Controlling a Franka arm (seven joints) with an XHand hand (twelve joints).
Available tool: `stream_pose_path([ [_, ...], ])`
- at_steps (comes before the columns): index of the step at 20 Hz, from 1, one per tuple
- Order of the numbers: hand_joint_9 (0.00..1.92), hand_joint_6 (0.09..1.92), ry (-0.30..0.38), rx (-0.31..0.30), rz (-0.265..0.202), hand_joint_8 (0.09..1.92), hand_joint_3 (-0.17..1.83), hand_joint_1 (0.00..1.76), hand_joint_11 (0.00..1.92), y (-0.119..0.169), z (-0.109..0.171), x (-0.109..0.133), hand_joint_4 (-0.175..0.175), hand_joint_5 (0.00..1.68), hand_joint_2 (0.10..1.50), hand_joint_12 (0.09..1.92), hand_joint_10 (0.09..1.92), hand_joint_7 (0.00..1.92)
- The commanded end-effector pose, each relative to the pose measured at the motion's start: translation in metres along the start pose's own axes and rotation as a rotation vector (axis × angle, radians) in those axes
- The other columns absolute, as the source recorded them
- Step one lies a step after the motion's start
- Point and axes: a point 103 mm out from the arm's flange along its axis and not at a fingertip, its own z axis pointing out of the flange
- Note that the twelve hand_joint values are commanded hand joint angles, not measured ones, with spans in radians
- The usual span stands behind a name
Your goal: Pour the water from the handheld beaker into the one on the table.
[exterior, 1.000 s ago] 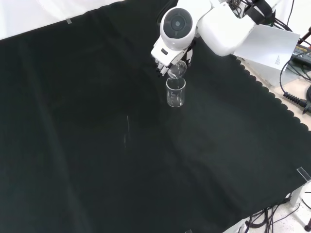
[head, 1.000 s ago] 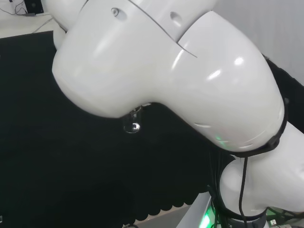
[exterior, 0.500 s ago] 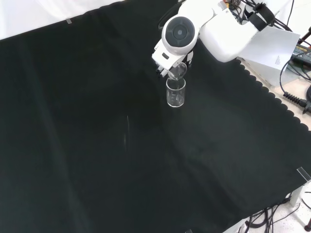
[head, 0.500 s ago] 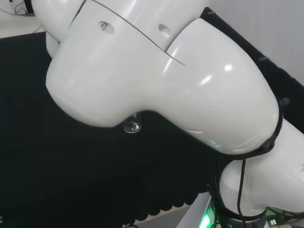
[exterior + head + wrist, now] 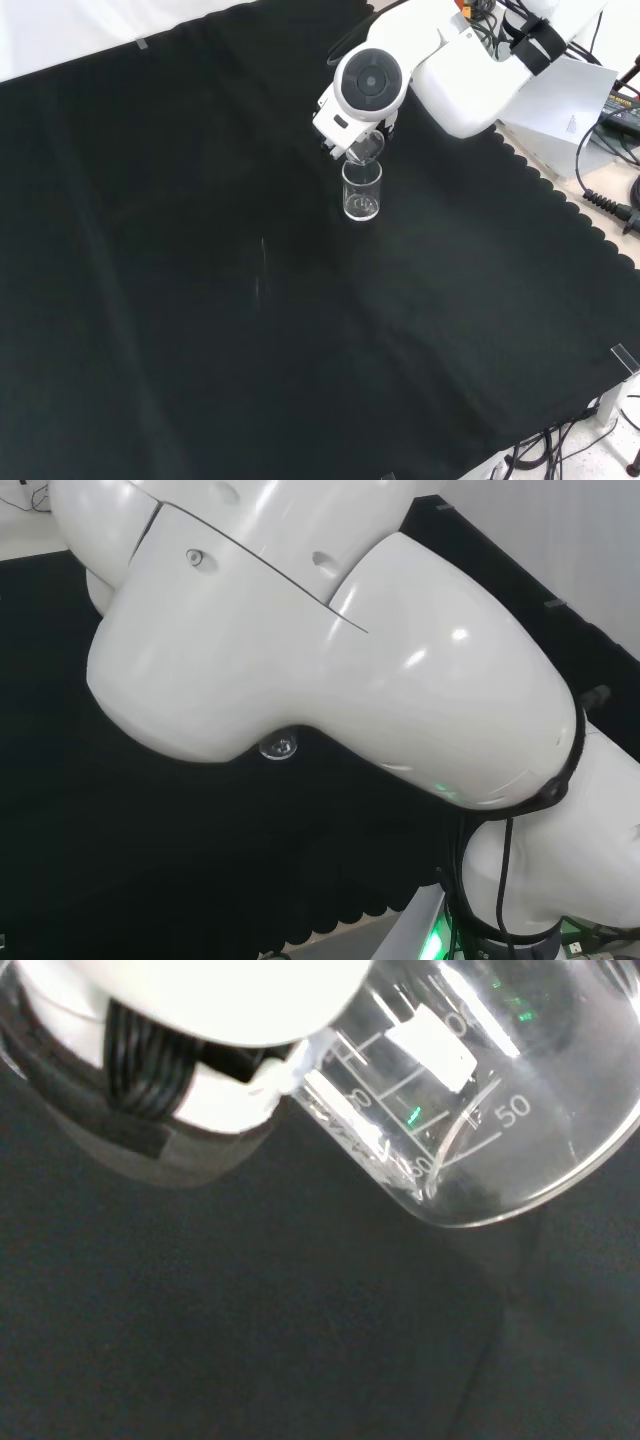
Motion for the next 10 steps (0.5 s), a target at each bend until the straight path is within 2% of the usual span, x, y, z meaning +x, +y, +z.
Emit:
stream_pose_path([
  [1,1.87,0.57,-0.015,0.012,0.008,0.22,0.57,1.19,1.50,-0.0003,-0.0014,0.0004,-0.046,1.31,0.69,0.61,0.09,1.74],
  [10,1.87,0.58,-0.042,0.037,0.018,0.22,0.57,1.18,1.50,-0.0002,-0.0061,0.0016,-0.044,1.31,0.69,0.61,0.09,1.74],
])
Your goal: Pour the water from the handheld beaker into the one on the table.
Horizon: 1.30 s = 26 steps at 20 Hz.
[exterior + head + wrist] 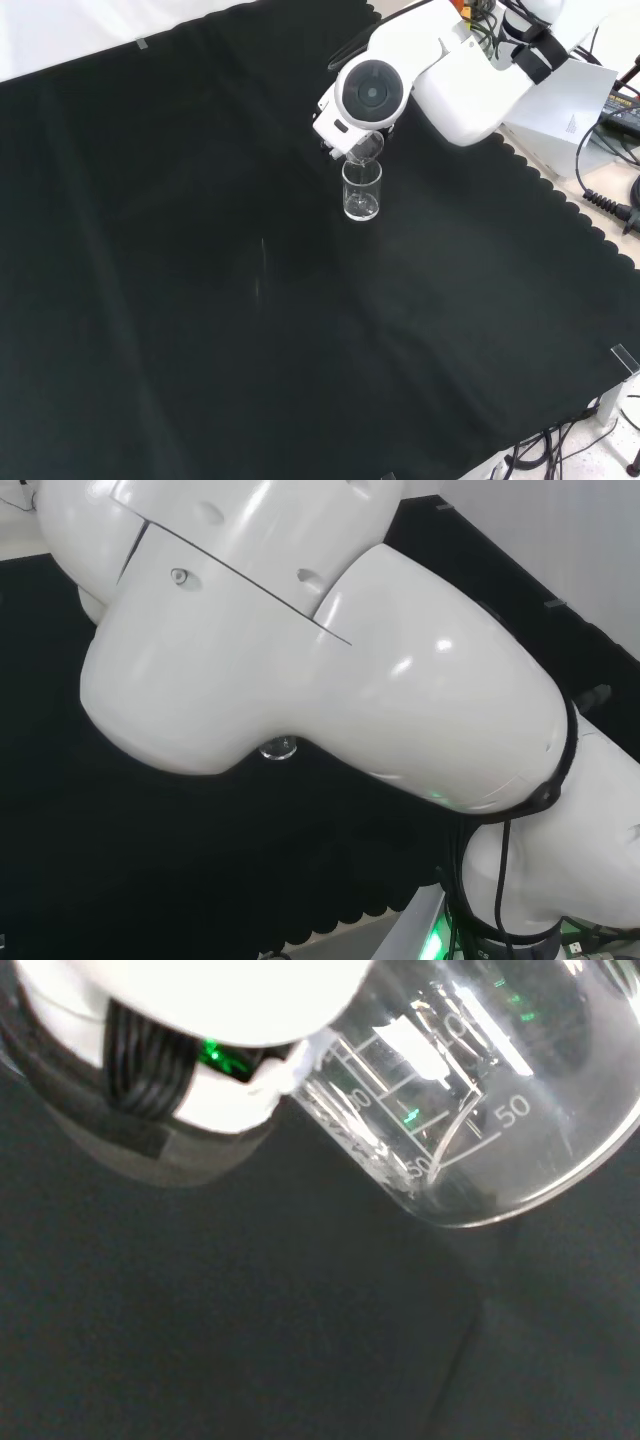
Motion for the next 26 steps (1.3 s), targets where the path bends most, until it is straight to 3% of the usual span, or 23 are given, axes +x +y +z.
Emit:
stream_pose_path([
  [1,1.87,0.58,-0.013,0.008,0.006,0.22,0.57,1.18,1.50,-0.0010,-0.0028,0.0008,-0.043,1.31,0.69,0.61,0.09,1.74],
  [26,1.87,0.59,-0.071,0.065,0.023,0.25,0.58,1.18,1.49,0.0004,-0.0112,0.0072,-0.042,1.30,0.69,0.61,0.09,1.73],
])
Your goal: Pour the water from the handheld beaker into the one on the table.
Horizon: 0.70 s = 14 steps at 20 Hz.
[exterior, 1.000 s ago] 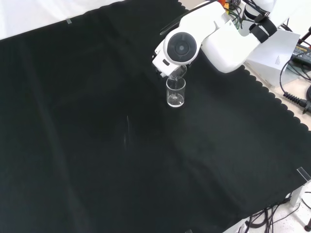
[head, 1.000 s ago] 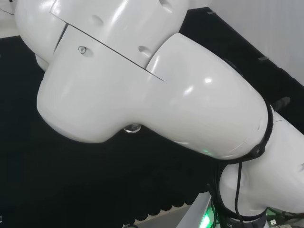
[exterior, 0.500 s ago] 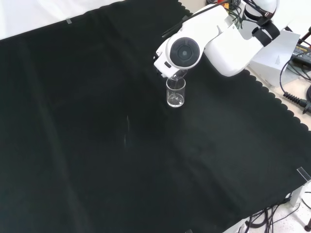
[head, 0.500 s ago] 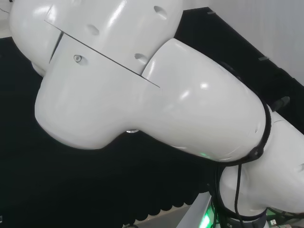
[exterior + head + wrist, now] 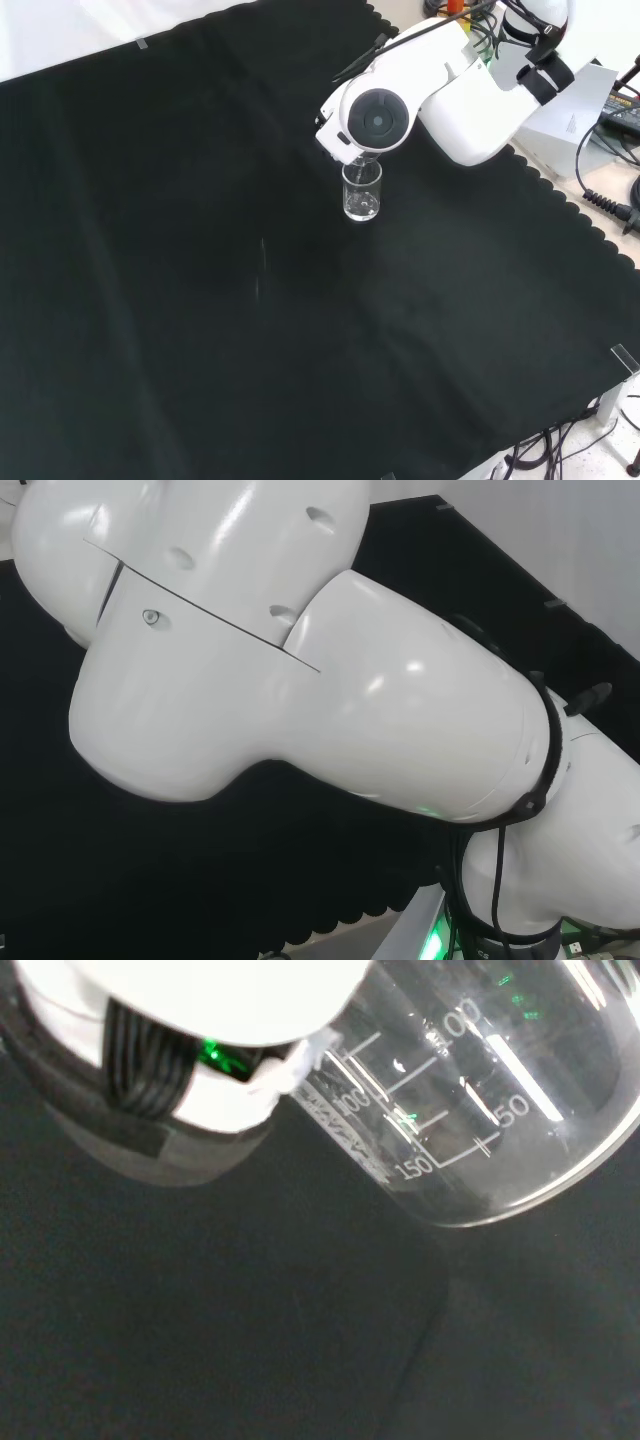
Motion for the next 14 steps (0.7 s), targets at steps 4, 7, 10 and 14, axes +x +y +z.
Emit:
stream_pose_path([
  [4,1.87,0.59,-0.010,0.009,0.004,0.25,0.58,1.18,1.49,0.0010,-0.0010,0.0019,-0.042,1.30,0.69,0.61,0.09,1.73],
  [7,1.87,0.59,-0.009,0.011,0.005,0.25,0.58,1.18,1.49,0.0010,-0.0011,0.0018,-0.042,1.30,0.69,0.61,0.09,1.73],
  [10,1.87,0.59,-0.007,0.007,0.008,0.26,0.58,1.18,1.49,0.0004,-0.0019,0.0013,-0.041,1.30,0.69,0.61,0.09,1.72],
  [14,1.87,0.59,0.009,-0.002,0.005,0.26,0.58,1.18,1.49,0.0000,-0.0005,0.0003,-0.041,1.30,0.69,0.61,0.09,1.72],
])
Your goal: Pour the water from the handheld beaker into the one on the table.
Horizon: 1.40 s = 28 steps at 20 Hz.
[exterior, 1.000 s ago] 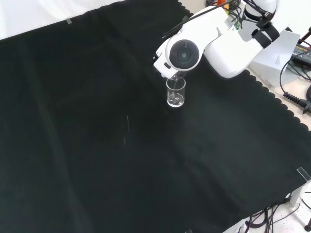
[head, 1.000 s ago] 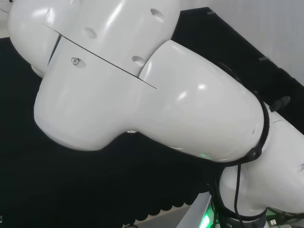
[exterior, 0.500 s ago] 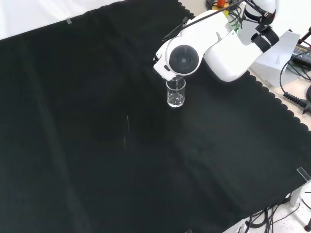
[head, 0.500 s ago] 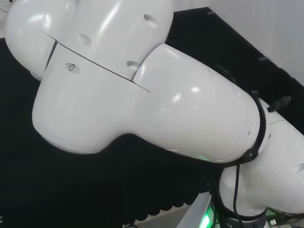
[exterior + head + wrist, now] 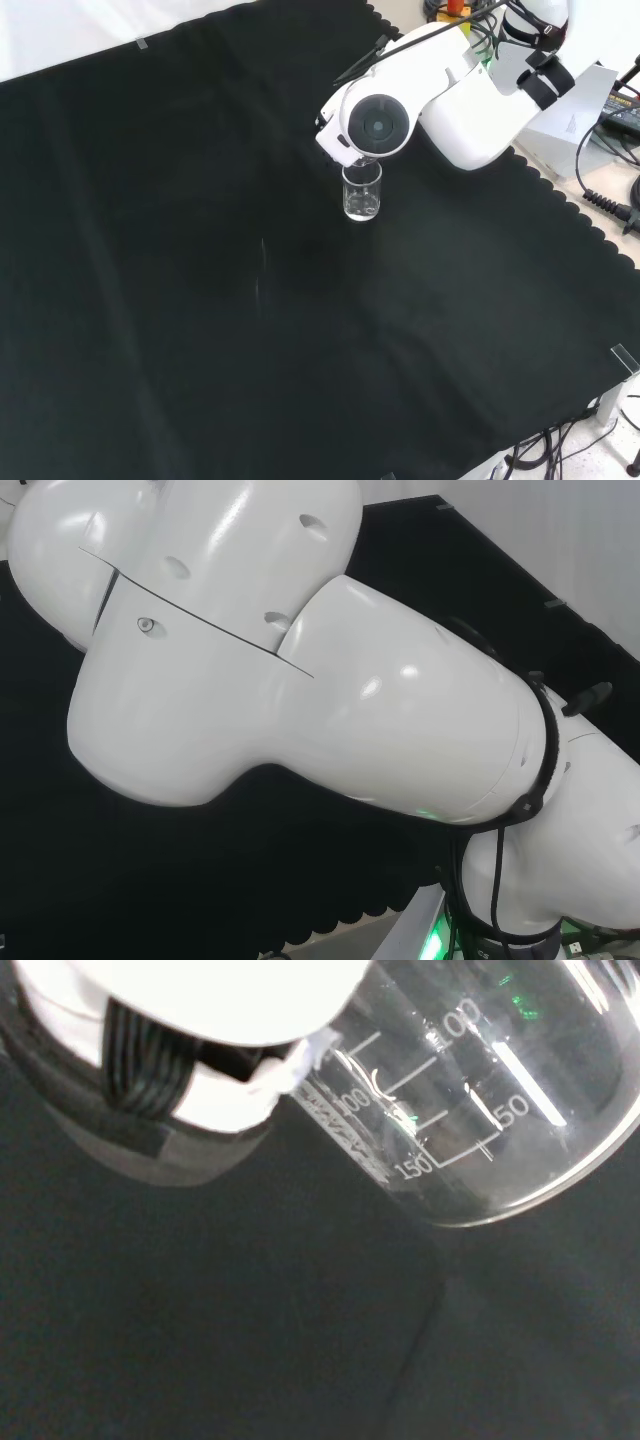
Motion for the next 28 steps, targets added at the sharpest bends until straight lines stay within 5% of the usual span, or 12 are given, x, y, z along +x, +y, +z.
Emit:
stream_pose_path([
  [1,1.87,0.59,0.021,-0.014,-0.005,0.26,0.58,1.18,1.49,-0.001,0.002,-0.001,-0.041,1.30,0.69,0.61,0.09,1.72],
  [6,1.87,0.59,0.087,-0.082,-0.022,0.26,0.58,1.18,1.49,-0.006,0.002,-0.004,-0.041,1.30,0.69,0.61,0.09,1.72],
  [13,1.87,0.59,0.266,-0.201,-0.075,0.27,0.58,1.18,1.49,-0.009,0.012,-0.015,-0.040,1.30,0.69,0.61,0.09,1.72],
  [28,1.87,0.59,0.558,-0.362,-0.097,0.28,0.58,1.18,1.49,-0.004,0.032,-0.046,-0.036,1.30,0.69,0.61,0.09,1.71],
])
